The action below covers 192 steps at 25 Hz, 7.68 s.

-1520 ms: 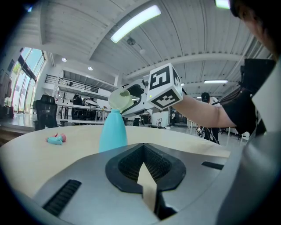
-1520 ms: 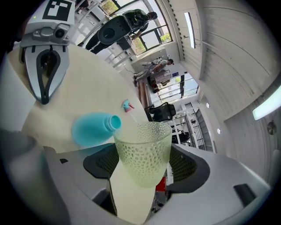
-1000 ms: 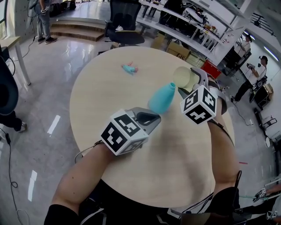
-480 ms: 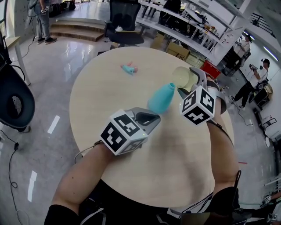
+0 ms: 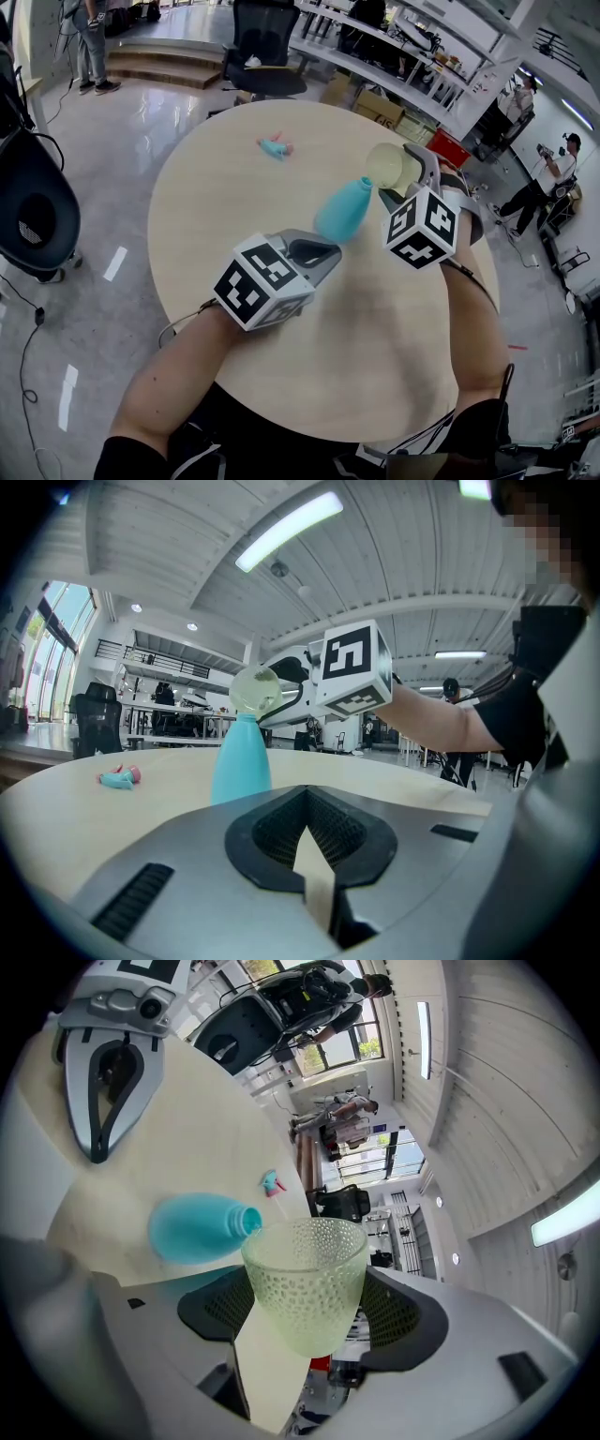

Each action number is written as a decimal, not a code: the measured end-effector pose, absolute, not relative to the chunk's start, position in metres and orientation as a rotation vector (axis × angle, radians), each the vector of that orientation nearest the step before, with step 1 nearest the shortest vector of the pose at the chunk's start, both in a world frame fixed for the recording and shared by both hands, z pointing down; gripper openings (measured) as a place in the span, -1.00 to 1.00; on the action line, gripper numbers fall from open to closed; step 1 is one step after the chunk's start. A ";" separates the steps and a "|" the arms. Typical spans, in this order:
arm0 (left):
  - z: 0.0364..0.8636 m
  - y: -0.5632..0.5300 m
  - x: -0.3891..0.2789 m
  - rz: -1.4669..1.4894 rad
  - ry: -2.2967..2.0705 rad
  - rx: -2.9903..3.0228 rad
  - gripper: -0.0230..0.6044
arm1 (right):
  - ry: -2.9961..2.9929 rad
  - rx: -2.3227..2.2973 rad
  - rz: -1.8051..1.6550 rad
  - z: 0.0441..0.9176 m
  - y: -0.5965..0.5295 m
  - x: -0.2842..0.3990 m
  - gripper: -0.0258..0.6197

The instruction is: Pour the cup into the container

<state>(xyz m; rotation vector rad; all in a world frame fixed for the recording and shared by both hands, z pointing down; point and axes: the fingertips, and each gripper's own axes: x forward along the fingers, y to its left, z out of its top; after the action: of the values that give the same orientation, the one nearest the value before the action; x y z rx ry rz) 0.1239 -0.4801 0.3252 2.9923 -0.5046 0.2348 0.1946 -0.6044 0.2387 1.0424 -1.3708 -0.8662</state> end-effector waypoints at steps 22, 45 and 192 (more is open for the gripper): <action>0.326 -0.474 0.126 0.231 -0.508 2.994 -0.93 | -1.337 1.050 -0.893 0.239 -0.599 0.198 0.22; 0.326 -0.473 0.121 0.233 -0.496 2.996 -0.93 | -1.814 1.312 -0.478 0.258 -0.596 0.231 0.21; 0.304 0.578 -0.040 0.123 -0.881 2.948 -0.93 | -2.644 1.648 0.131 0.273 0.573 0.117 -0.90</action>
<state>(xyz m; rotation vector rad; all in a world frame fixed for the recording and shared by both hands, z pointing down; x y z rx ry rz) -0.0397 0.5781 0.3037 2.9478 -0.8812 0.1234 0.1169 0.5727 0.2726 1.6483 -2.6442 0.1308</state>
